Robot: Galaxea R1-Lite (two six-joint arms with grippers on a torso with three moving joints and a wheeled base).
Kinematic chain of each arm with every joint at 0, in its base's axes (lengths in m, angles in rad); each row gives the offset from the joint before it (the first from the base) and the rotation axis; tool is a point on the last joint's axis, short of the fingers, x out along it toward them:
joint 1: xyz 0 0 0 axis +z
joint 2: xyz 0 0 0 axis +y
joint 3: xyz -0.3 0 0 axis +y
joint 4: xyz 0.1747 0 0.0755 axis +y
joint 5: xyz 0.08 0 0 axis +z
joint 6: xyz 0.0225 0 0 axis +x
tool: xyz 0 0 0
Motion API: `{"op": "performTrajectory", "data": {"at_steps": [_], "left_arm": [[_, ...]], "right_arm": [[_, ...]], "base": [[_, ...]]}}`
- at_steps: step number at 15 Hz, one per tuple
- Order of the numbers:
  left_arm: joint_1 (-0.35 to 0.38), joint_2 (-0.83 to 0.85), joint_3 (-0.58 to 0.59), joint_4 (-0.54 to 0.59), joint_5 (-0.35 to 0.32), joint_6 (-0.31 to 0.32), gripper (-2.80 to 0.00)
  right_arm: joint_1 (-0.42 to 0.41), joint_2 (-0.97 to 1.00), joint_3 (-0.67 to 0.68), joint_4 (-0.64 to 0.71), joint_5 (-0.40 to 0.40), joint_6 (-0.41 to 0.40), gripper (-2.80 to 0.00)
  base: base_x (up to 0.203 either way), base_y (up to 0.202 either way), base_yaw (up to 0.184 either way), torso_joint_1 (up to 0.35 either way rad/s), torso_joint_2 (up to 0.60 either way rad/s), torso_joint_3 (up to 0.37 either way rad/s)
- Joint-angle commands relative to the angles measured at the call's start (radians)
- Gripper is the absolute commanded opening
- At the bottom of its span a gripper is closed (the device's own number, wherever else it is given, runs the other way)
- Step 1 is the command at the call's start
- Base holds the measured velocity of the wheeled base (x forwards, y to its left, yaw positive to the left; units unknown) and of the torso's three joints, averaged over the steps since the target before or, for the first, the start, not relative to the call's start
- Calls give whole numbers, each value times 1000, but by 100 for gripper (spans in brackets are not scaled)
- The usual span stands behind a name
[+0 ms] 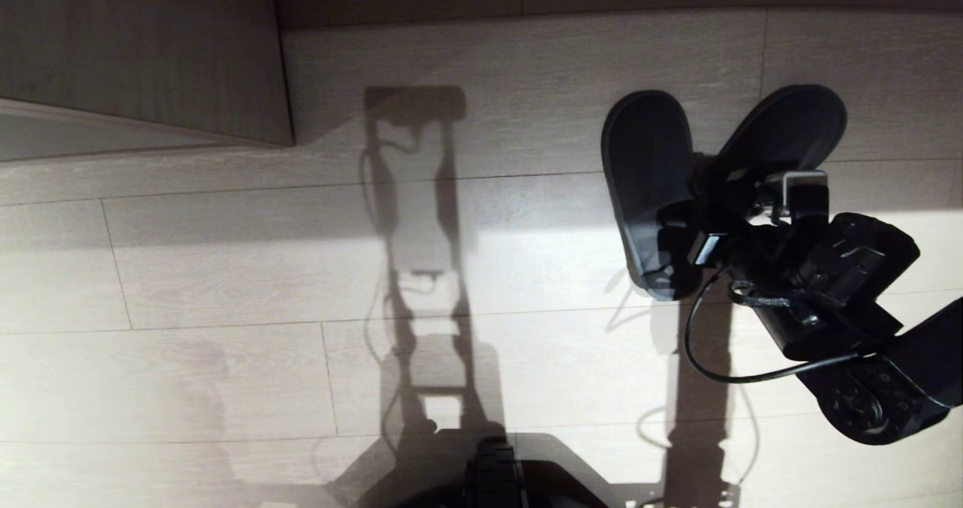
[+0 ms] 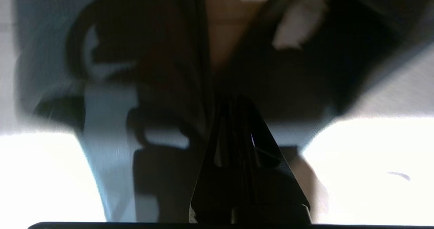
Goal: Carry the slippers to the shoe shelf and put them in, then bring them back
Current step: Place the slippers on the floor
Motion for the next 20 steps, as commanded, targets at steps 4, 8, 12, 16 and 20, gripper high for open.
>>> {"op": "performTrajectory", "data": {"at_steps": [4, 8, 12, 16, 20], "left_arm": [[0, 0, 0, 0, 0, 0, -280], [0, 0, 0, 0, 0, 0, -280], [1, 0, 0, 0, 0, 0, -280], [1, 0, 0, 0, 0, 4, -280], [0, 0, 0, 0, 2, 7, -280]], "right_arm": [[-1, 97, -138, -18, 48, 35, -280], [-8, 115, -118, -20, 51, 34, -280], [-34, 104, -70, -23, 62, 29, -280], [-54, 26, 24, -22, 94, -3, -280], [-112, -7, 85, -19, 149, -22, -280]], "base": [[0, 0, 0, 0, 0, 0], [0, 0, 0, 0, 0, 0], [0, 0, 0, 0, 0, 0], [0, 0, 0, 0, 0, 0], [0, 0, 0, 0, 0, 0]]}}
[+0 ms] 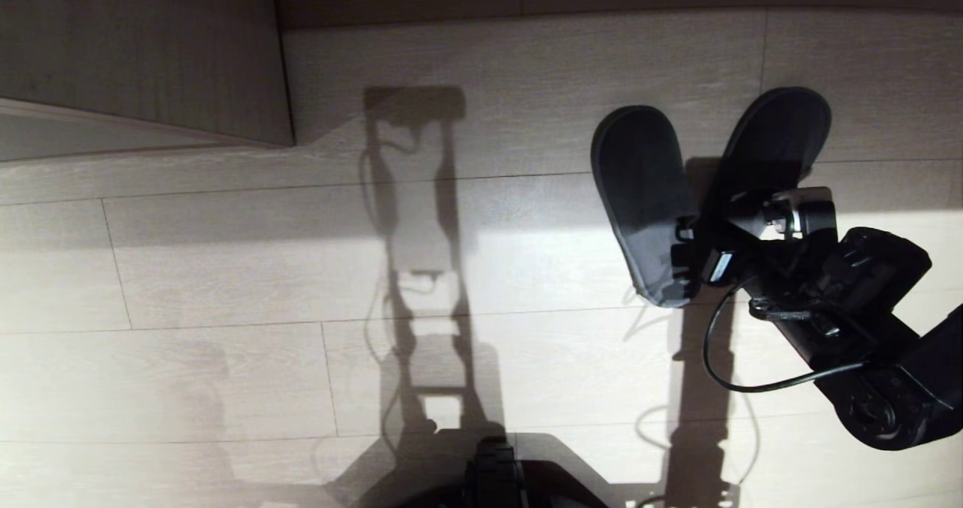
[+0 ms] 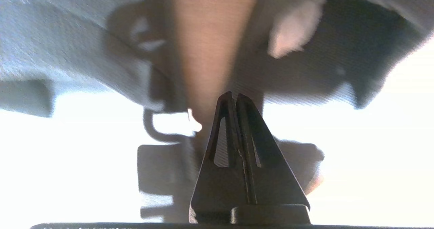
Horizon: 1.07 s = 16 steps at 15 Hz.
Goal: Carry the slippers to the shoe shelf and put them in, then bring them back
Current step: Place the slippers on the floor
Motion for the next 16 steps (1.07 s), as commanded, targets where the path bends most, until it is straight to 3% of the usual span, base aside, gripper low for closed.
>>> {"op": "performTrajectory", "data": {"at_steps": [1, 7, 16], "left_arm": [[0, -1, 0, 0, 0, 0, -280], [0, 0, 0, 0, 0, 0, -280], [0, 0, 0, 0, 0, 0, -280]], "right_arm": [[-21, -11, 18, -9, 0, -3, -280], [-119, 24, -8, -16, 5, -45, -280], [-213, 45, -98, -20, 49, -41, -280]], "base": [[0, 0, 0, 0, 0, 0], [0, 0, 0, 0, 0, 0], [0, 0, 0, 0, 0, 0]]}}
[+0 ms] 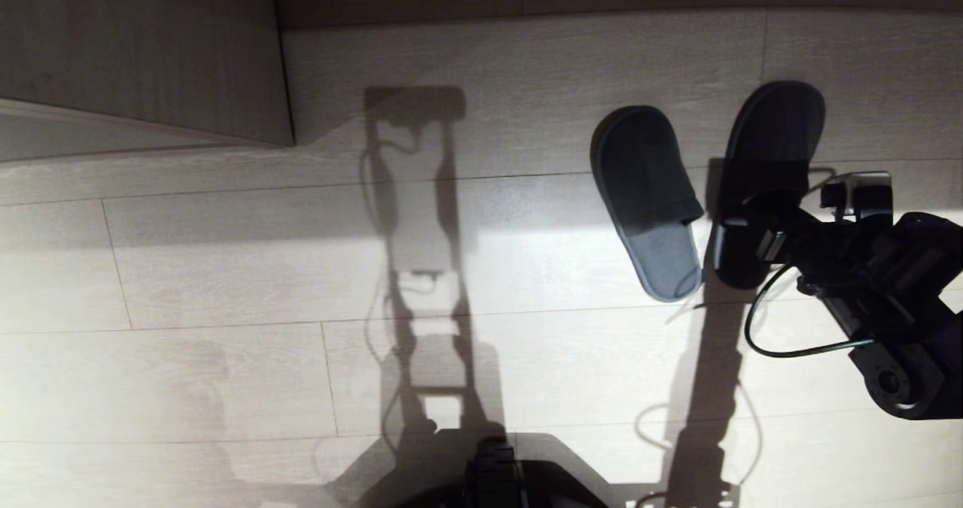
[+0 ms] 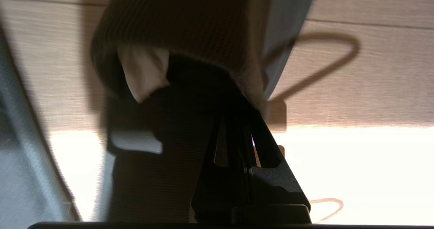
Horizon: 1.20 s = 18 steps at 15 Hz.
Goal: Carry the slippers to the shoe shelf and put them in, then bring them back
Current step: Place the slippers on the floor
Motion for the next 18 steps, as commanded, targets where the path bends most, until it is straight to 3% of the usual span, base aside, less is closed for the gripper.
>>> {"op": "performTrajectory", "data": {"at_steps": [1, 5, 10, 15, 18], "left_arm": [[1, -1, 0, 0, 0, 0, -280], [0, -2, 0, 0, 0, 0, -280], [1, -1, 0, 0, 0, 0, -280], [2, 0, 0, 0, 0, -2, -280], [0, 0, 0, 0, 0, -2, -280]], "right_arm": [[-15, 13, -7, -9, 14, 0, -280], [-24, -17, -40, -6, 23, -1, -280], [-24, -194, 69, 32, 66, 30, -280], [-57, -186, -8, 47, 58, 28, -280], [-57, -194, 14, 66, 67, 33, -280]], "base": [[0, 0, 0, 0, 0, 0], [0, 0, 0, 0, 0, 0], [0, 0, 0, 0, 0, 0], [0, 0, 0, 0, 0, 0], [0, 0, 0, 0, 0, 0]]}}
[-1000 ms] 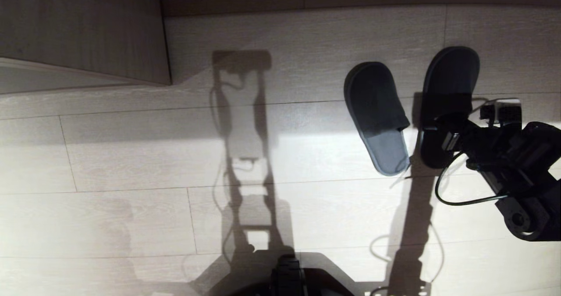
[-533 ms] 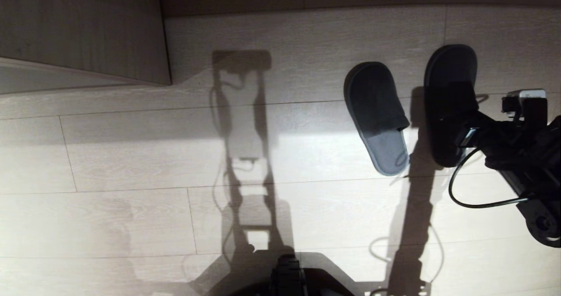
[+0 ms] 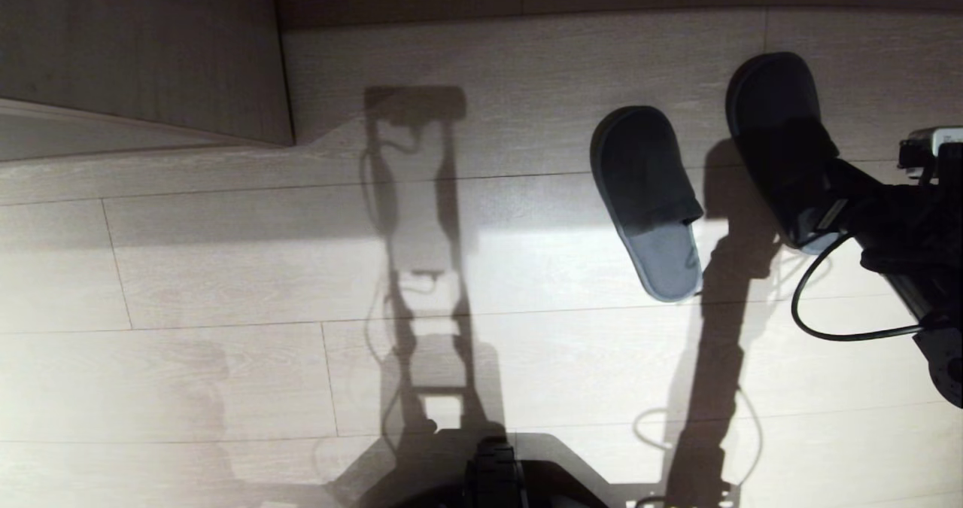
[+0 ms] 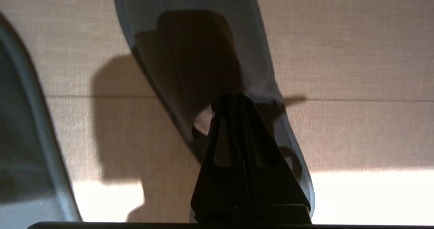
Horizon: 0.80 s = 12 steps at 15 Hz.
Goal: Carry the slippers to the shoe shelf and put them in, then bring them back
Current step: Place the slippers on the floor
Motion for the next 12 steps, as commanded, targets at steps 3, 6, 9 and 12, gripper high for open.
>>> {"op": "performTrajectory", "data": {"at_steps": [3, 6, 9, 12], "left_arm": [[0, -1, 0, 0, 0, 0, -280], [0, -1, 0, 0, 0, 0, -280], [0, 0, 0, 0, 0, 0, -280], [0, -1, 0, 0, 0, -1, -280]], "right_arm": [[0, -15, 78, -18, 4, -1, -280], [-2, -65, 113, -19, 14, -1, -280], [-15, -64, 29, -17, 13, -1, -280], [-33, 8, -103, -9, 12, -1, -280]], "base": [[0, 0, 0, 0, 0, 0], [0, 0, 0, 0, 0, 0], [0, 0, 0, 0, 0, 0], [0, 0, 0, 0, 0, 0]]}}
